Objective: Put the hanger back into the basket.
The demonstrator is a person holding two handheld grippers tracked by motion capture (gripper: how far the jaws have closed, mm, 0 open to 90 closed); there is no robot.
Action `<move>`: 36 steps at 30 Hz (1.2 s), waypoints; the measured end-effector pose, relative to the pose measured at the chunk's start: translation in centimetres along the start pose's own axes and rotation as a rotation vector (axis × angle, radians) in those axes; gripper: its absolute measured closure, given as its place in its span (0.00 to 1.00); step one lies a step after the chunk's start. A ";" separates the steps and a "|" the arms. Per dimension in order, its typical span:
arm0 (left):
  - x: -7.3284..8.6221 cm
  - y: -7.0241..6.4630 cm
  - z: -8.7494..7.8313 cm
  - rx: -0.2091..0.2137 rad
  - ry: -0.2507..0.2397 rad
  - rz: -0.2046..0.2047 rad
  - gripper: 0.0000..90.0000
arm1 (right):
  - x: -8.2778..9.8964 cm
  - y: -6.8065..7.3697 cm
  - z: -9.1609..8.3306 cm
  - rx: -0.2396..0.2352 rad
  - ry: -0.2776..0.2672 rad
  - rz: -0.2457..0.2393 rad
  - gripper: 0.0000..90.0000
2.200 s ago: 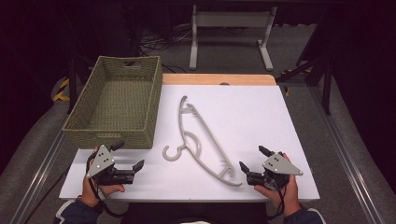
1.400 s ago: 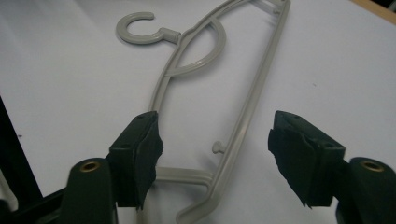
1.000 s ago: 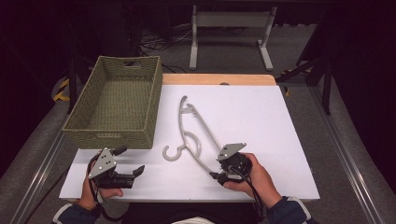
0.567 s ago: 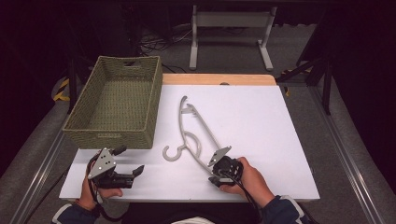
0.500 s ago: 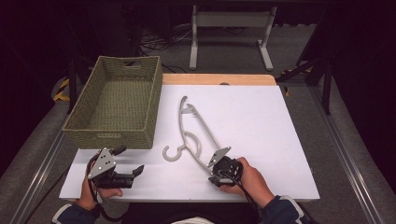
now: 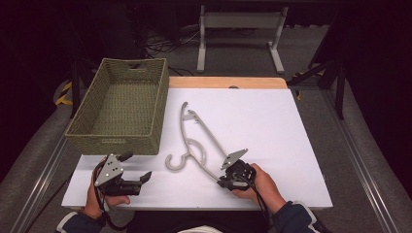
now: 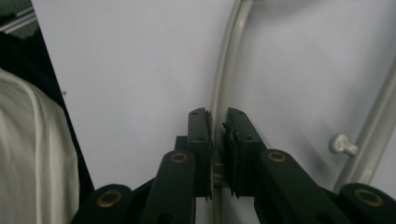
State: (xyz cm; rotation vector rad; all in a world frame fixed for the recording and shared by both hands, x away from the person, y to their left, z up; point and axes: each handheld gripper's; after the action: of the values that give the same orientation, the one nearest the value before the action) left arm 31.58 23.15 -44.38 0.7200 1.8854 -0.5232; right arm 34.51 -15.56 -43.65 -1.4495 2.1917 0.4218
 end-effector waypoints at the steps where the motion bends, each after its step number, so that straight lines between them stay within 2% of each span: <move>1: 0.0 0.0 0.0 0.000 -0.003 0.003 0.09 | 0.0 -0.2 -0.1 -0.003 -0.016 0.013 0.92; 5: -0.2 -0.3 -0.3 0.018 -0.008 0.016 0.09 | 0.5 -0.8 -0.3 -0.049 -0.083 0.078 0.93; 10: -0.6 -1.4 0.2 0.059 -0.019 0.029 0.11 | 1.3 -2.1 -0.7 -0.095 -0.209 0.202 0.93; 11: -0.8 -2.1 0.7 0.078 -0.004 0.030 0.12 | 1.4 -2.2 -0.8 -0.098 -0.230 0.210 0.93; 12: -0.8 -2.1 0.7 0.078 -0.004 0.030 0.14 | 1.5 -2.3 -0.9 -0.104 -0.255 0.223 0.93; 13: -1.0 -2.7 1.8 0.092 0.034 0.009 0.14 | 1.5 -2.4 -0.9 -0.111 -0.283 0.229 0.93; 14: -1.0 -2.7 1.8 0.092 0.034 0.009 0.15 | 1.5 -2.4 -0.9 -0.111 -0.305 0.229 0.93; 15: -1.3 -3.3 2.9 0.136 0.051 0.003 0.16 | 1.5 -2.4 -0.9 -0.111 -0.318 0.232 0.93; 16: -1.3 -3.3 2.9 0.136 0.051 0.003 0.17 | 1.4 -2.3 -0.9 -0.107 -0.336 0.233 0.93; 17: -1.6 -3.8 3.6 0.158 0.058 -0.005 0.17 | 1.4 -2.3 -0.9 -0.107 -0.336 0.233 0.93; 18: -1.8 -4.0 4.1 0.181 0.052 -0.022 0.18 | 1.4 -2.2 -0.9 -0.107 -0.362 0.240 0.93; 19: -2.4 -4.3 5.0 0.217 0.050 -0.064 0.18 | 1.3 -2.1 -1.0 -0.104 -0.385 0.247 0.93; 20: -2.9 -4.6 5.6 0.243 0.039 -0.086 0.20 | 1.2 -2.1 -1.0 -0.108 -0.434 0.251 0.93; 22: -3.7 -5.1 6.5 0.274 0.022 -0.106 0.24 | 1.2 -2.0 -1.0 -0.122 -0.490 0.260 0.93; 23: -3.7 -5.1 6.5 0.274 0.022 -0.106 0.26 | 1.2 -2.0 -0.9 -0.138 -0.518 0.266 0.93; 24: -4.6 -5.6 7.5 0.288 0.008 -0.133 0.30 | 1.2 -1.9 -0.9 -0.147 -0.538 0.265 0.93; 26: -5.5 -5.8 8.7 0.328 -0.016 -0.175 0.34 | 1.2 -1.8 -0.9 -0.155 -0.578 0.260 0.93; 27: -5.5 -5.8 8.7 0.328 -0.016 -0.175 0.37 | 1.1 -1.6 -1.0 -0.147 -0.593 0.252 0.93; 28: -5.8 -5.9 9.2 0.338 -0.024 -0.192 0.37 | 1.1 -1.6 -1.0 -0.147 -0.593 0.252 0.93; 31: -6.5 -6.0 10.5 0.392 -0.048 -0.224 0.47 | 1.1 -1.4 -1.2 -0.137 -0.629 0.236 0.93; 34: -7.0 -6.3 11.5 0.444 -0.062 -0.224 0.58 | 1.1 -1.1 -1.2 -0.128 -0.639 0.217 0.93; 36: -7.1 -6.3 11.7 0.457 -0.066 -0.225 0.59 | 1.0 -1.0 -1.2 -0.123 -0.640 0.208 0.93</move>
State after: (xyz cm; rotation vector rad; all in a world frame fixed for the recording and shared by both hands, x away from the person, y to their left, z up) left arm 37.16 9.30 -42.28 0.7730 1.8107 -1.1323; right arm 34.84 -17.36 -43.21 -0.9561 1.8070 0.9581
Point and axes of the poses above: each handheld gripper's, and its own axes: z roughly forward along the jaws, x roughly out of its underside, y roughly to its left, and after that the axes turned 7 degrees about -z, right-handed
